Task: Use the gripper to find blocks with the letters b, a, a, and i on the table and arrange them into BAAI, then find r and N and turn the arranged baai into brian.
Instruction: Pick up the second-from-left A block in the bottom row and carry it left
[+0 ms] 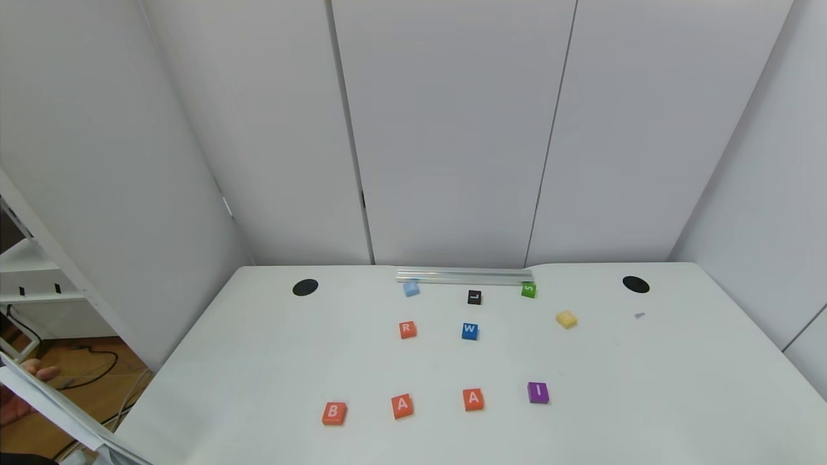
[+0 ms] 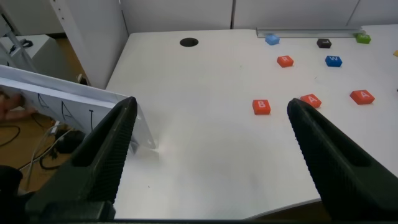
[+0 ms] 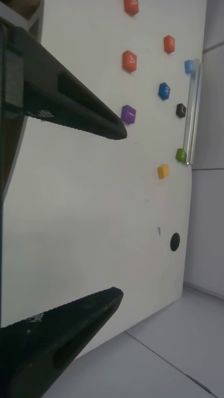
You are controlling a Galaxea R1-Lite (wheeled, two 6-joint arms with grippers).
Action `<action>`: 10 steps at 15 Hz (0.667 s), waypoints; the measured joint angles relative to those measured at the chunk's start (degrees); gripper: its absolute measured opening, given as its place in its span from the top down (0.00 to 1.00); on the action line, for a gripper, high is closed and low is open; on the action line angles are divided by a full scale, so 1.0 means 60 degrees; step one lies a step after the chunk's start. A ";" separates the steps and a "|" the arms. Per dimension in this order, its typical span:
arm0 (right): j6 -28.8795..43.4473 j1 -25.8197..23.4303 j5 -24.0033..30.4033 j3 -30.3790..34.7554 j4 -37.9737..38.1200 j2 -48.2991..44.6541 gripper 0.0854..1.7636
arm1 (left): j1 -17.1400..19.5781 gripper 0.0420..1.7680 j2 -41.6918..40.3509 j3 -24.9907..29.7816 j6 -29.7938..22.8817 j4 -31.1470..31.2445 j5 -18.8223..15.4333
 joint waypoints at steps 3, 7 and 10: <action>-0.0004 0.0004 0.0000 0.0000 0.0000 0.0000 0.03 | 0.0000 0.03 0.0000 0.0000 0.0000 -0.0004 0.0000; -0.0004 0.0004 -0.0004 0.0000 0.0004 0.0000 0.03 | 0.0000 0.03 0.0000 0.0000 0.0000 -0.0004 0.0000; 0.0000 0.0010 -0.0004 0.0000 0.0004 0.0000 0.03 | -0.0002 0.03 0.0000 0.0000 0.0000 -0.0004 0.0000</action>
